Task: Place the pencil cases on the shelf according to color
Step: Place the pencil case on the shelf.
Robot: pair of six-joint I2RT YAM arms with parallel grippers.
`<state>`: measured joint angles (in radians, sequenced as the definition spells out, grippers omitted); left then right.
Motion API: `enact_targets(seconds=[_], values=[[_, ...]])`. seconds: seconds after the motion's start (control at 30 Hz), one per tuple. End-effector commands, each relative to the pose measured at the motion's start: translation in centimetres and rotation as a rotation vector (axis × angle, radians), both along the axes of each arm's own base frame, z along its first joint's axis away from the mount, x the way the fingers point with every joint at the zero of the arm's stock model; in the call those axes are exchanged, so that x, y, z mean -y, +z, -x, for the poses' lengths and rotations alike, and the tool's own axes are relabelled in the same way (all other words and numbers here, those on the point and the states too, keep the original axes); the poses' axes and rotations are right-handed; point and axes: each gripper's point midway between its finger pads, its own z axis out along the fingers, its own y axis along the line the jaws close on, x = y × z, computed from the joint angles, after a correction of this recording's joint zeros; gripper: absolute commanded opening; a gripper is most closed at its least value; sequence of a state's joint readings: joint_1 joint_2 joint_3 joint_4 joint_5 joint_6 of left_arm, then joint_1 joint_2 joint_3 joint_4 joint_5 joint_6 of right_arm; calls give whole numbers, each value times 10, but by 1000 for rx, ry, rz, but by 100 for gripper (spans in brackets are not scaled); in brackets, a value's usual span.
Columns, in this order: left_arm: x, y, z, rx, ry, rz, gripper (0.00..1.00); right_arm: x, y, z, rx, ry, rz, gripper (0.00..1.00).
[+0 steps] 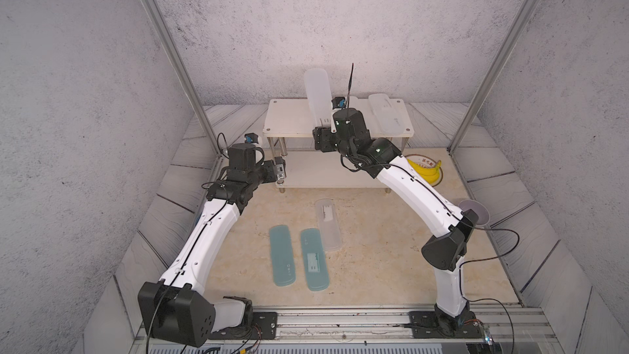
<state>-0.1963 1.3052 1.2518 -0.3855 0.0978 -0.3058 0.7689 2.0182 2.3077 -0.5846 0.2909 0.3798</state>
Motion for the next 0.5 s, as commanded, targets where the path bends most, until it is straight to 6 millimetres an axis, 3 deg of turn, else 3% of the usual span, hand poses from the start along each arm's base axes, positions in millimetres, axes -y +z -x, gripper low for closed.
enact_targets(seconds=[0.0,0.3,0.47], values=[[-3,5,-2,46,-6,-8,99,8,21,-16,74,-40,-25,43],[4,-2,0,42,-41,12,99,20,9,-33,76,-155,24,43],[6,-1,2,45,-55,27,99,21,3,-34,63,-162,34,49]])
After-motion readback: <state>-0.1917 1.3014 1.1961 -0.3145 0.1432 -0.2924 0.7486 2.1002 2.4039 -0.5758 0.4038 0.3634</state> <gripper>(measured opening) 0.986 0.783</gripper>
